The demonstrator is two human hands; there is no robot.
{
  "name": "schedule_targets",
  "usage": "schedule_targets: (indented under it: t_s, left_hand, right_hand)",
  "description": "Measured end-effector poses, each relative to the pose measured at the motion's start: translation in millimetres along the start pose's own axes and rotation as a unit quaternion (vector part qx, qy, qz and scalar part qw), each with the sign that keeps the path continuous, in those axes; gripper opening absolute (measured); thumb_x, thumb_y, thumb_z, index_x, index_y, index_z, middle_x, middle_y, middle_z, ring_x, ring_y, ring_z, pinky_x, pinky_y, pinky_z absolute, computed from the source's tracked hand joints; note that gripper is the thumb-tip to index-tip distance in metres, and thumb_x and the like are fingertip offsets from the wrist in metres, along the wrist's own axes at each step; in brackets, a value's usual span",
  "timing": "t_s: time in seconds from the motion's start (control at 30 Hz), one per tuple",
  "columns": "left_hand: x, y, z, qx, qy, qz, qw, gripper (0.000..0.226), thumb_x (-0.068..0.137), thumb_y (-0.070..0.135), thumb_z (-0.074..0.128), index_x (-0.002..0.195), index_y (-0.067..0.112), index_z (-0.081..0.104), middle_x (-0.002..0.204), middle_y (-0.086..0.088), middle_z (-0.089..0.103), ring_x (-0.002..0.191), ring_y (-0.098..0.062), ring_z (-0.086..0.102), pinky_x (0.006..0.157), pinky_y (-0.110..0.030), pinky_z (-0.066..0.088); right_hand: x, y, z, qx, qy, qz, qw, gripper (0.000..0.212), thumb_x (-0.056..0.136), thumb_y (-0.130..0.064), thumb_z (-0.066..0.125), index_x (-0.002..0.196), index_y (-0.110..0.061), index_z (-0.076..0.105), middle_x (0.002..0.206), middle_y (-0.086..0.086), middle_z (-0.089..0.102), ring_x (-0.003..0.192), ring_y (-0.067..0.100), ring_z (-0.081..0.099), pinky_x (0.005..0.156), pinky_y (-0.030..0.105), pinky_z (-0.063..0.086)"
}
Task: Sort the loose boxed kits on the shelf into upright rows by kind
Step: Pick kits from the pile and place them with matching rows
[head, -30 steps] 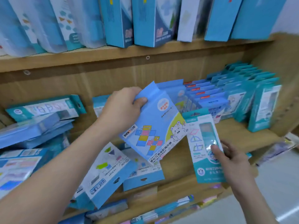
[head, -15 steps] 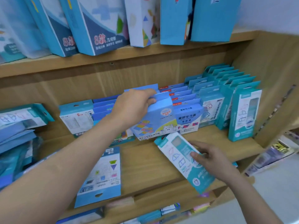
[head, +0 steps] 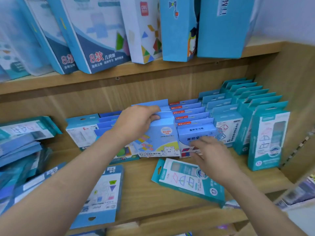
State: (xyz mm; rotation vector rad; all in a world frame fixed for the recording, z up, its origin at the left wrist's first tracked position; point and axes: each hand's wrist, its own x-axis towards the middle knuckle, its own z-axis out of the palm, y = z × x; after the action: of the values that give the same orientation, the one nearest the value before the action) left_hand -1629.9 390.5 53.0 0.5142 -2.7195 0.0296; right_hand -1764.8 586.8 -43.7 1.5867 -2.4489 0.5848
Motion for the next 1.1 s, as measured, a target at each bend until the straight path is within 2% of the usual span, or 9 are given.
schedule_targets:
  t_s: [0.1, 0.23, 0.43, 0.6, 0.73, 0.8, 0.87, 1.0, 1.1]
  left_hand:
    - [4.1, 3.3, 8.3, 0.039, -0.029, 0.001, 0.999, 0.018, 0.098, 0.035, 0.042, 0.101, 0.024, 0.055, 0.094, -0.003, 0.068, 0.091, -0.033, 0.059, 0.062, -0.034, 0.039]
    - [8.1, 6.4, 17.5, 0.111, -0.056, 0.03, 0.992, 0.017, 0.101, 0.034, 0.036, 0.106, 0.025, 0.049, 0.103, -0.001, 0.067, 0.093, -0.031, 0.059, 0.061, -0.031, 0.032]
    - [17.6, -2.2, 35.0, 0.129, -0.037, 0.021, 0.991, 0.024, 0.101, 0.032, 0.036, 0.117, 0.019, 0.049, 0.106, -0.003, 0.062, 0.1, -0.028, 0.057, 0.06, -0.033, 0.033]
    - [23.1, -8.4, 43.7, 0.063, -0.027, -0.031, 0.997, 0.034, 0.096, 0.037, 0.046, 0.125, 0.018, 0.049, 0.113, -0.006, 0.059, 0.111, -0.027, 0.051, 0.081, -0.039, 0.043]
    - [12.9, -14.5, 33.5, -0.009, 0.0, -0.022, 1.0, 0.048, 0.089, 0.047, 0.054, 0.131, 0.025, 0.041, 0.12, -0.001, 0.057, 0.115, -0.023, 0.049, 0.088, -0.042, 0.043]
    - [5.5, -18.1, 28.5, 0.021, -0.046, -0.02, 0.999, 0.061, 0.082, 0.052, 0.061, 0.132, 0.03, 0.034, 0.124, 0.003, 0.054, 0.117, -0.021, 0.047, 0.09, -0.041, 0.04]
    - [0.6, -23.8, 29.6, 0.069, -0.079, -0.023, 0.994, 0.072, 0.077, 0.047, 0.069, 0.134, 0.031, 0.028, 0.122, 0.001, 0.056, 0.114, -0.023, 0.051, 0.088, -0.04, 0.04]
    - [4.3, -30.0, 38.9, 0.074, -0.069, -0.05, 0.994, 0.069, 0.08, 0.042, 0.069, 0.134, 0.027, 0.029, 0.113, -0.004, 0.059, 0.104, -0.028, 0.056, 0.082, -0.038, 0.042]
    - [11.0, -31.4, 45.8, 0.105, -0.054, -0.061, 0.991, 0.066, 0.081, 0.039, 0.068, 0.134, 0.023, 0.032, 0.119, -0.006, 0.057, 0.11, -0.029, 0.053, 0.085, -0.04, 0.042]
  right_hand:
    - [15.4, -8.0, -9.2, 0.013, 0.111, -0.025, 0.993, 0.039, 0.075, -0.025, 0.074, 0.111, -0.022, 0.058, 0.111, 0.002, 0.054, 0.104, 0.027, 0.051, 0.079, 0.041, 0.048]
    - [31.8, -12.6, -11.3, -0.046, 0.06, -0.04, 0.996, 0.066, 0.072, -0.035, 0.076, 0.13, -0.03, 0.045, 0.14, -0.002, 0.041, 0.129, 0.021, 0.03, 0.089, 0.046, 0.04]
    - [46.9, -15.2, -6.5, -0.074, 0.048, -0.034, 0.996, 0.076, 0.067, -0.033, 0.08, 0.134, -0.027, 0.043, 0.142, -0.001, 0.041, 0.129, 0.018, 0.028, 0.087, 0.046, 0.037]
    - [53.1, -20.9, -1.5, -0.079, 0.046, -0.047, 0.995, 0.07, 0.072, -0.03, 0.075, 0.134, -0.03, 0.043, 0.143, -0.002, 0.041, 0.131, 0.017, 0.028, 0.087, 0.047, 0.035]
    - [57.7, -24.3, -3.0, -0.103, 0.059, -0.068, 0.991, 0.055, 0.074, -0.034, 0.074, 0.124, -0.026, 0.054, 0.138, 0.001, 0.048, 0.132, 0.021, 0.034, 0.087, 0.049, 0.035]
    - [63.2, -25.8, -3.6, -0.113, 0.062, -0.073, 0.989, 0.047, 0.074, -0.033, 0.074, 0.118, -0.024, 0.058, 0.134, 0.003, 0.052, 0.131, 0.022, 0.038, 0.087, 0.049, 0.034]
    - [69.8, -27.2, -3.4, -0.121, 0.06, -0.073, 0.988, 0.042, 0.072, -0.03, 0.075, 0.111, -0.024, 0.062, 0.132, 0.004, 0.053, 0.13, 0.022, 0.037, 0.088, 0.047, 0.031]
    - [77.3, -29.8, -1.3, -0.127, 0.054, -0.065, 0.988, 0.035, 0.072, -0.03, 0.075, 0.105, -0.022, 0.067, 0.13, 0.006, 0.055, 0.129, 0.022, 0.037, 0.088, 0.048, 0.032]
    - [79.1, -31.5, -2.0, -0.137, 0.024, -0.059, 0.989, 0.039, 0.082, -0.038, 0.065, 0.118, -0.023, 0.062, 0.135, 0.003, 0.05, 0.133, 0.021, 0.035, 0.094, 0.049, 0.029]
